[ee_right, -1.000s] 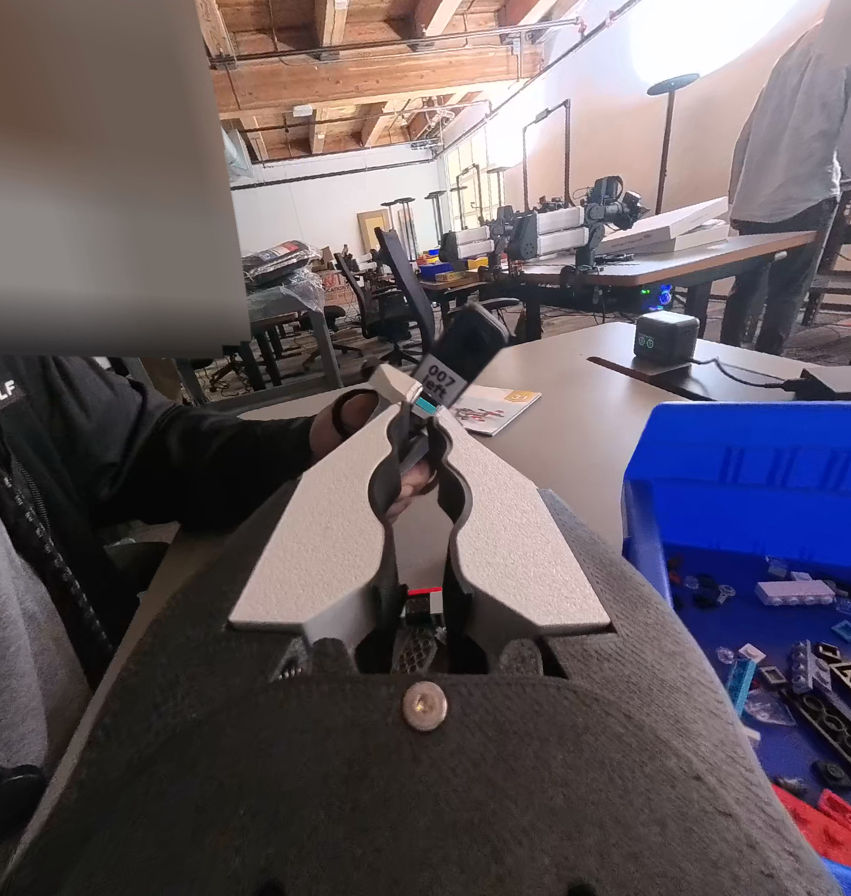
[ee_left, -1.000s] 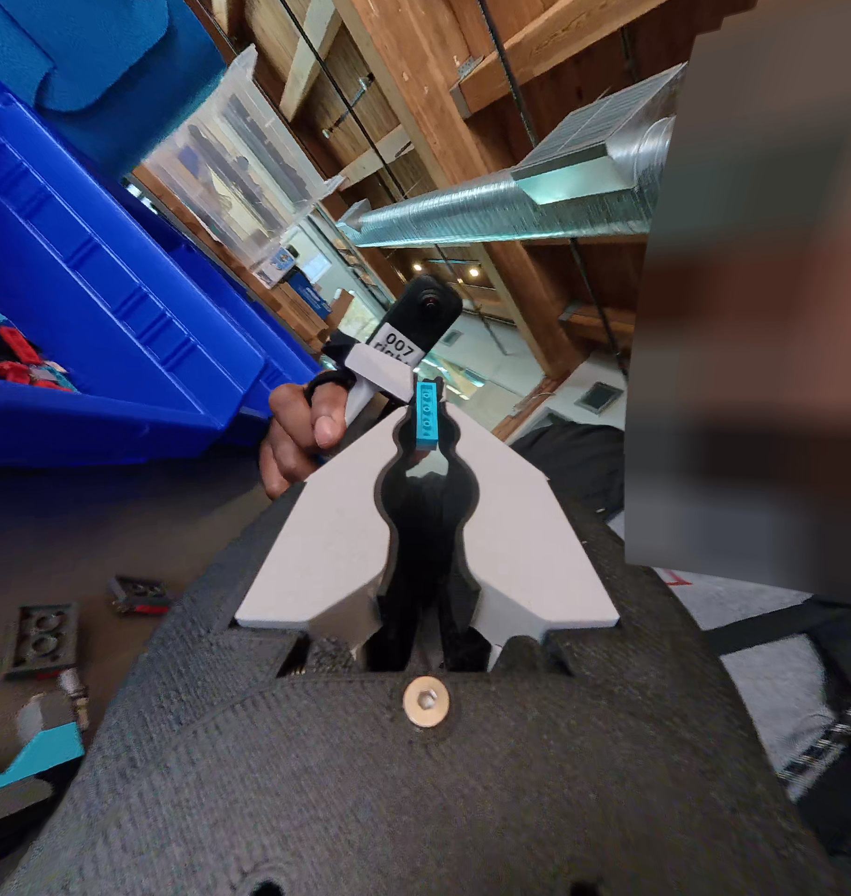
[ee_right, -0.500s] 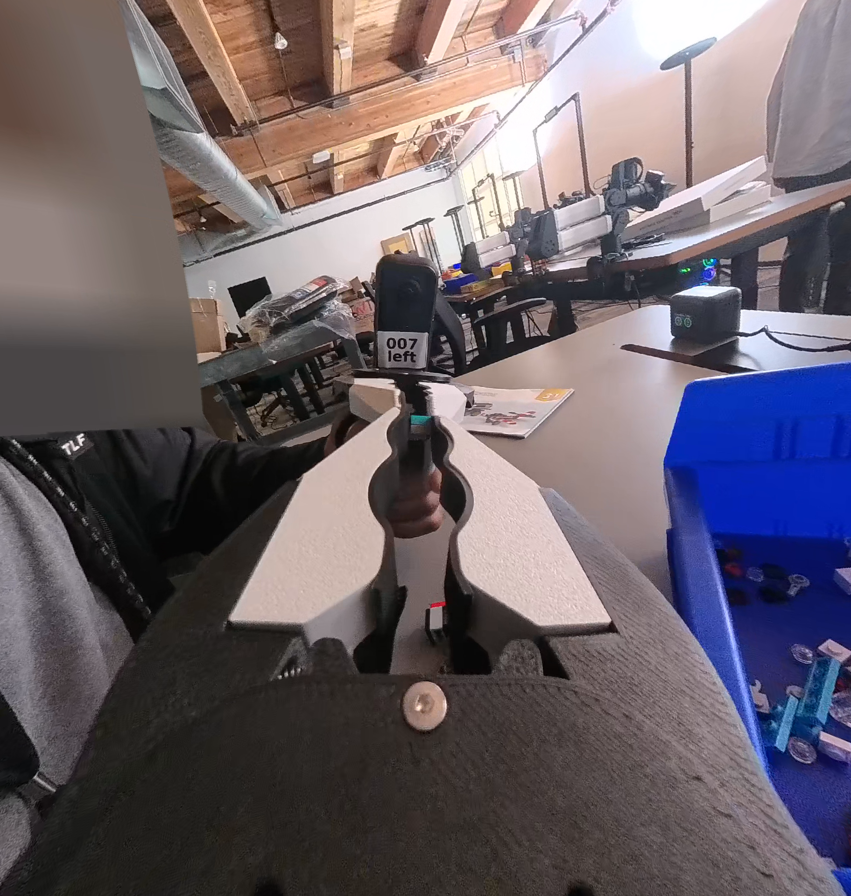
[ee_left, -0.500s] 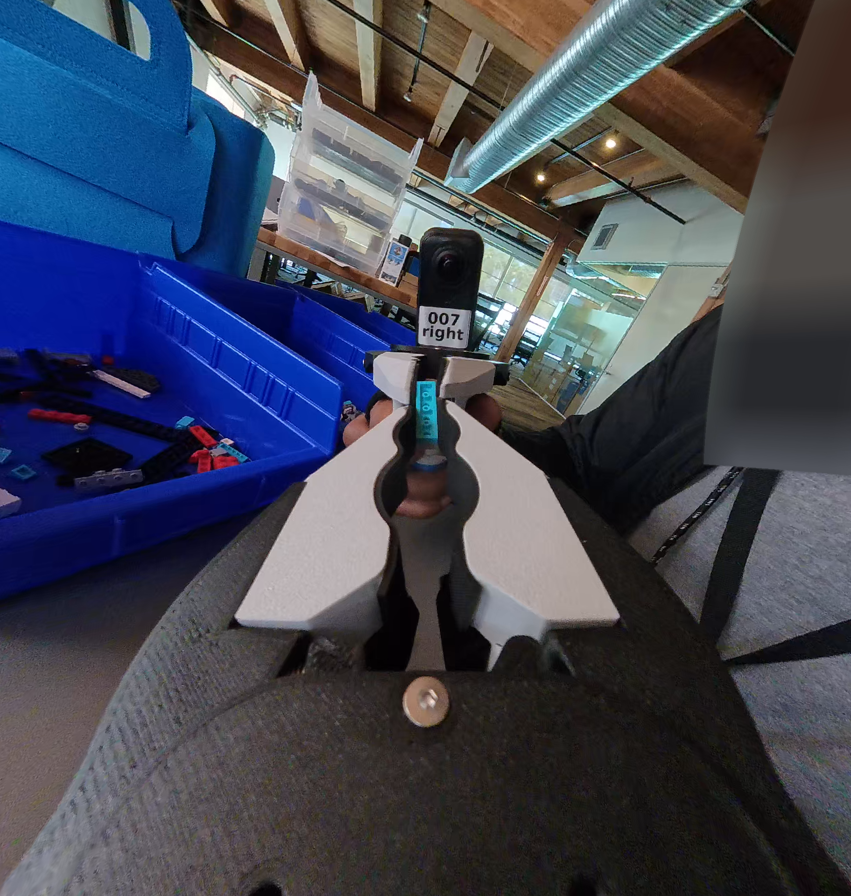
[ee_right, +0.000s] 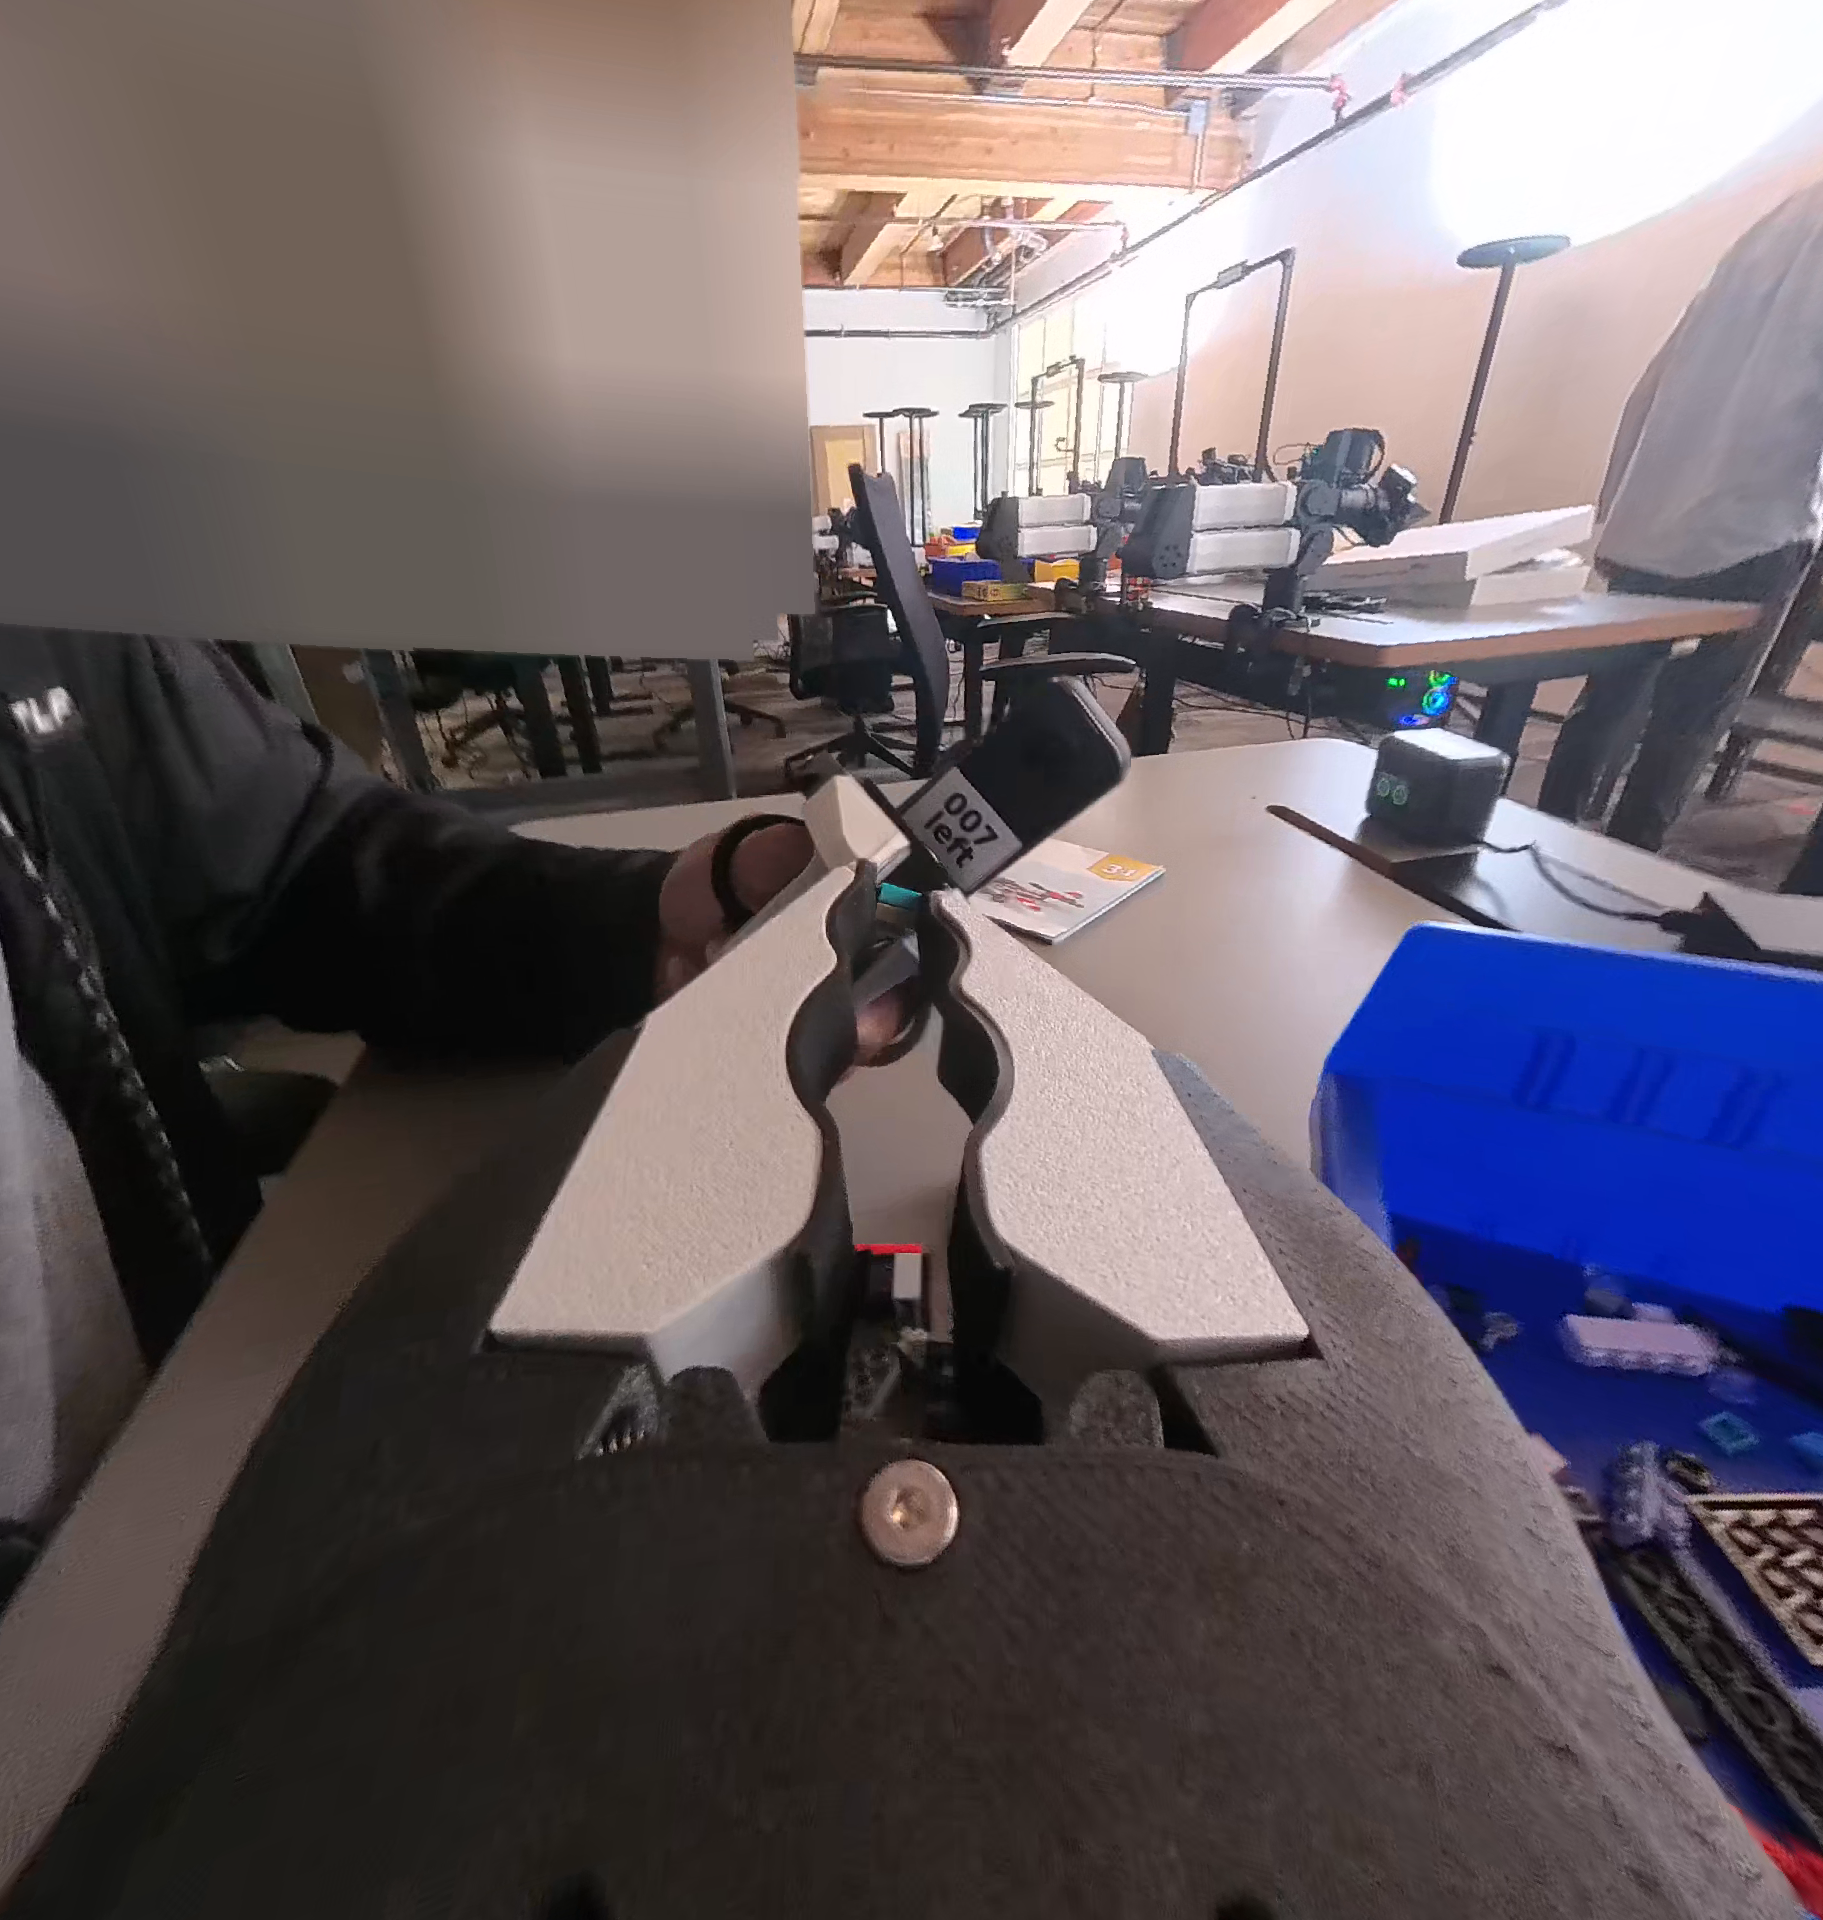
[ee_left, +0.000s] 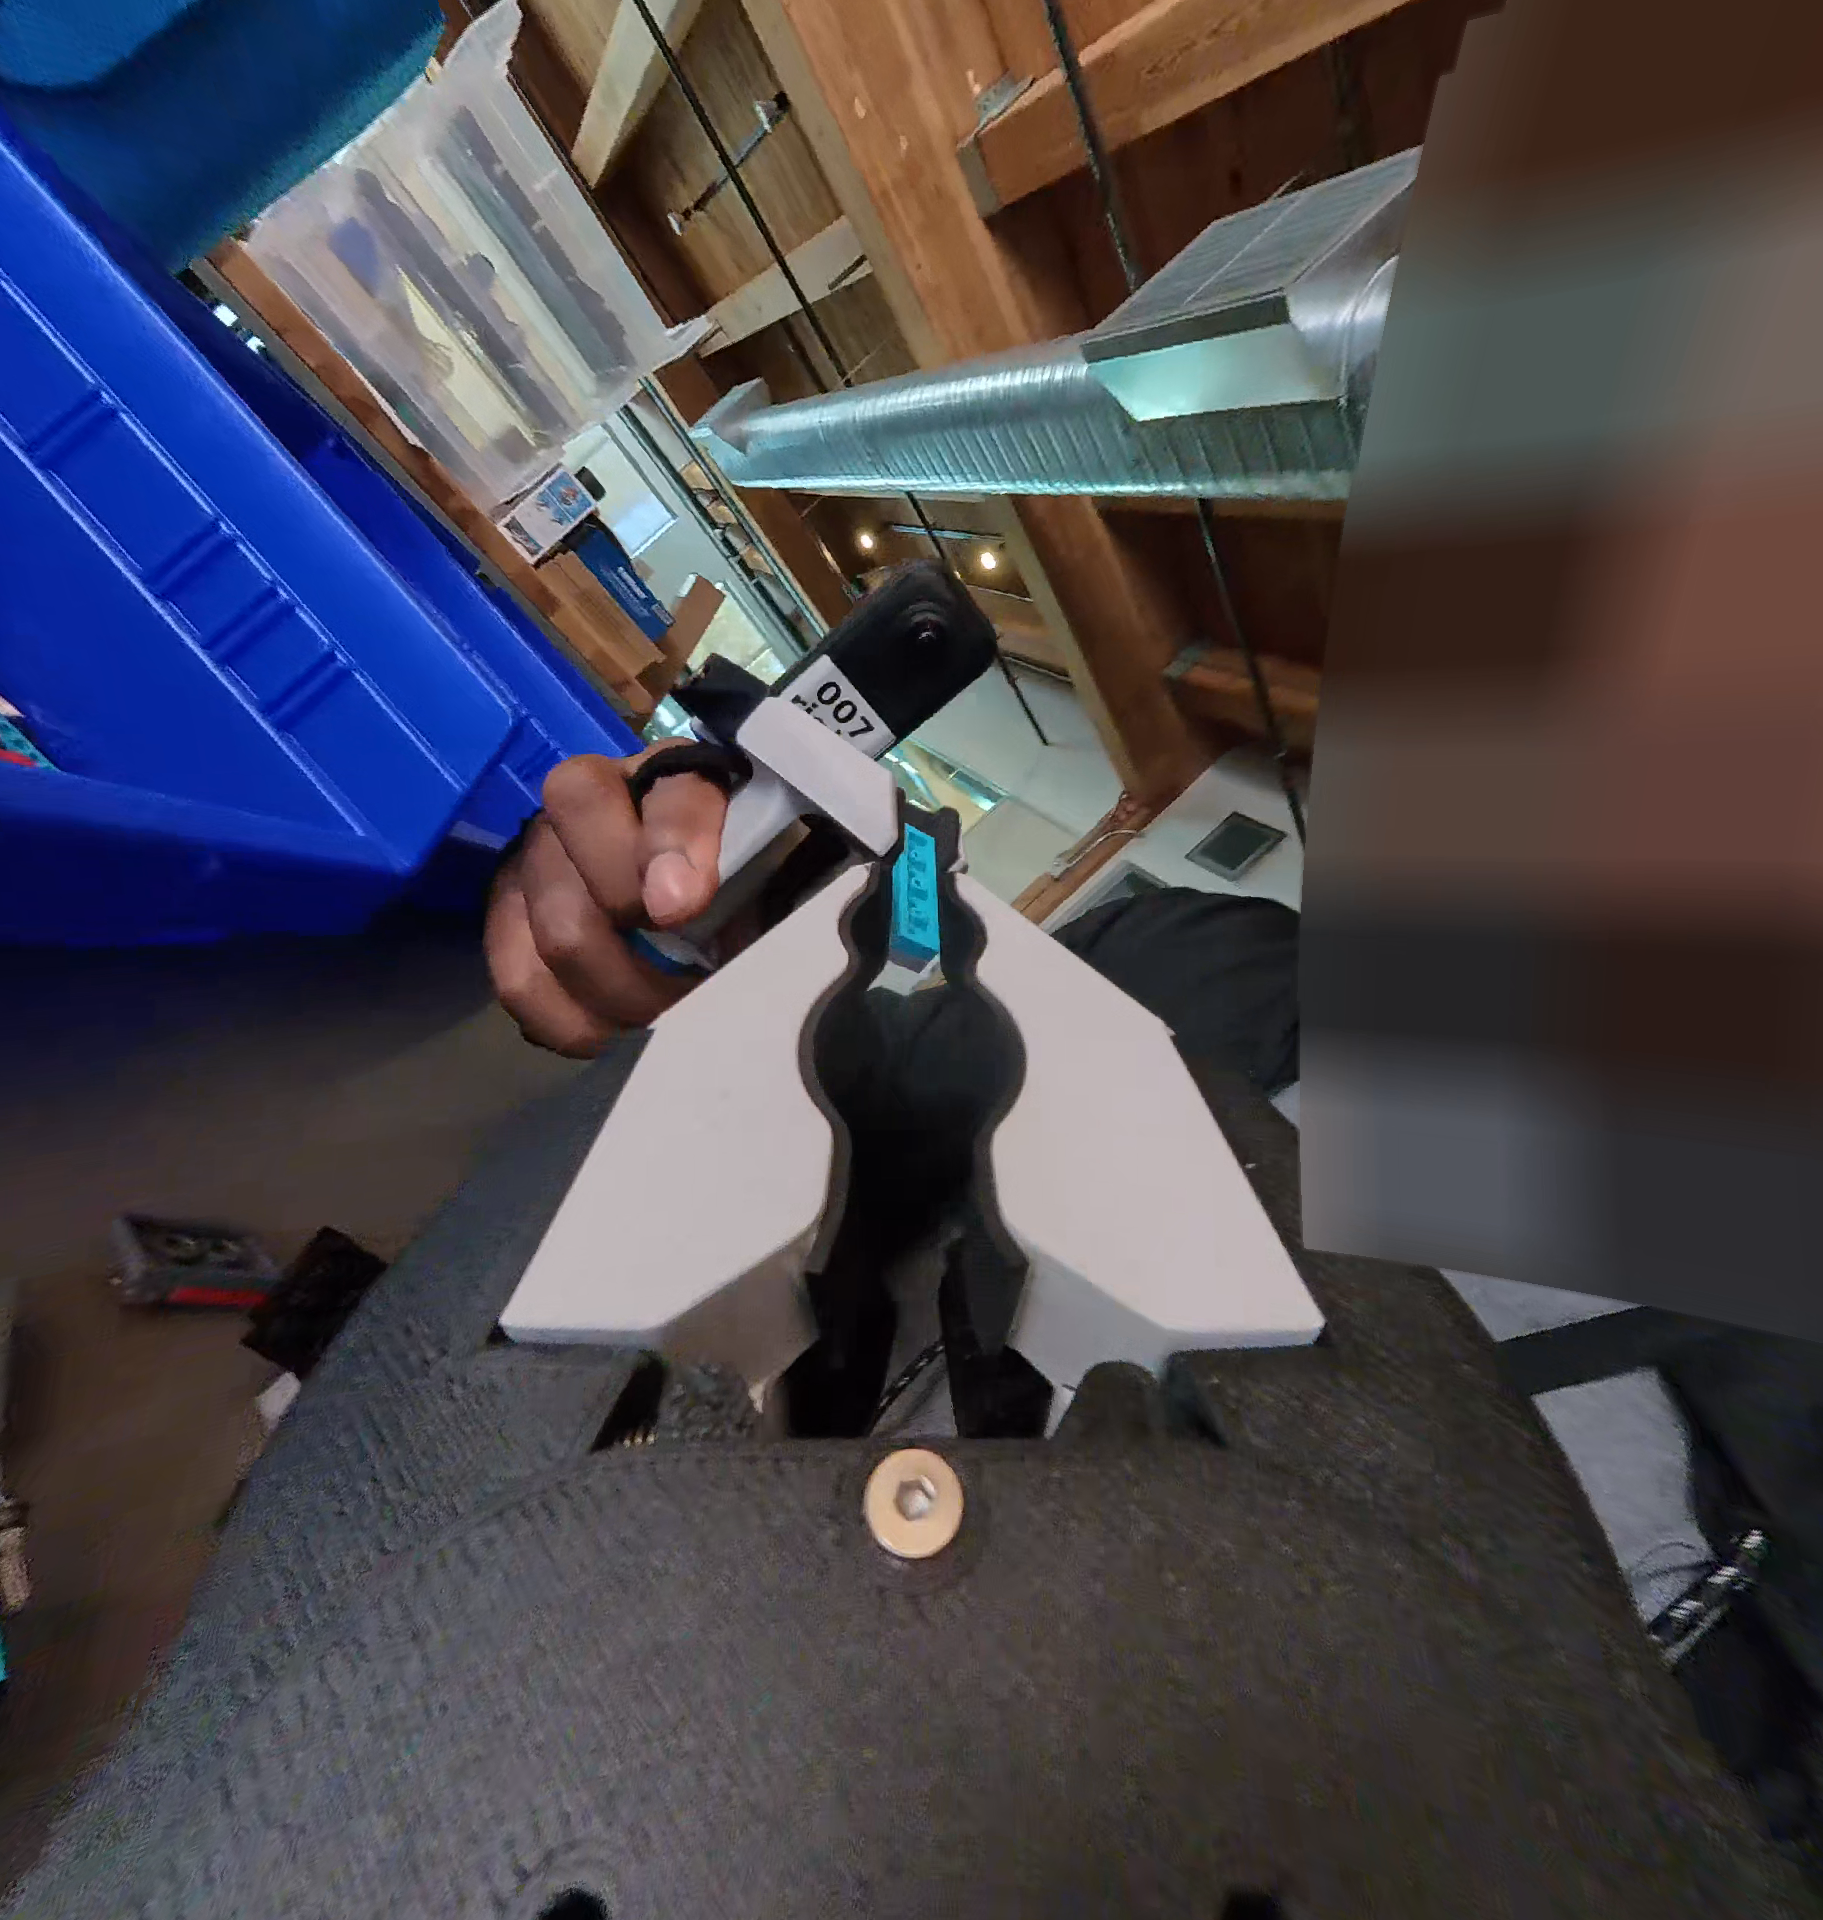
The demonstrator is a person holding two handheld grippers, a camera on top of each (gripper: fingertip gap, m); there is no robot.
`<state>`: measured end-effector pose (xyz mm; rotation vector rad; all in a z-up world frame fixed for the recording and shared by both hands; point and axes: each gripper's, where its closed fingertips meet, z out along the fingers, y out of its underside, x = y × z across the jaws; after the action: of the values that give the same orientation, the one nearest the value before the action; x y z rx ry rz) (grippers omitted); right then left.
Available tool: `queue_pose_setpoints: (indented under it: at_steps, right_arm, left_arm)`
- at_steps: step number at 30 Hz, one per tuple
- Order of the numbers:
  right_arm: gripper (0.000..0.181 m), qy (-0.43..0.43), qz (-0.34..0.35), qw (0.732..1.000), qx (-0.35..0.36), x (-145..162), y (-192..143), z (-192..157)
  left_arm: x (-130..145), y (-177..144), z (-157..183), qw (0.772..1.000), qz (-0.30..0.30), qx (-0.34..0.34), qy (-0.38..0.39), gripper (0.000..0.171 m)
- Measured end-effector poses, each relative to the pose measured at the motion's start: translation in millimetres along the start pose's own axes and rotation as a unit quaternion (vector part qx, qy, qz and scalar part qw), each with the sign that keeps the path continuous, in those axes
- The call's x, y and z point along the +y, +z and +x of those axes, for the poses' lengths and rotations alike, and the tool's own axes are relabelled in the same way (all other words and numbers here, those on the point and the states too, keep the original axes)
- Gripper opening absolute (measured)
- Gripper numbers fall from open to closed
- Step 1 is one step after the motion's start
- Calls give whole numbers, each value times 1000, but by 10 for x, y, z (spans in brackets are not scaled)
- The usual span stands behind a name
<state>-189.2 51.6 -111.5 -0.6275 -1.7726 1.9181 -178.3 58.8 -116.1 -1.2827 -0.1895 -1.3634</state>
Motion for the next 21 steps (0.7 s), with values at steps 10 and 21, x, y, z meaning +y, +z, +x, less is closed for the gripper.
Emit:
queue_pose_setpoints:
  at_steps: [10,21]
  right_arm:
    - [9,-90,-19,996,-12,1,-47,-97]
    - [9,-169,-33,984,-38,35,-104,-222]
  left_arm:
    - [61,34,44,999,-10,23,-19,8]
    - [131,64,76,996,-16,58,-63,4]
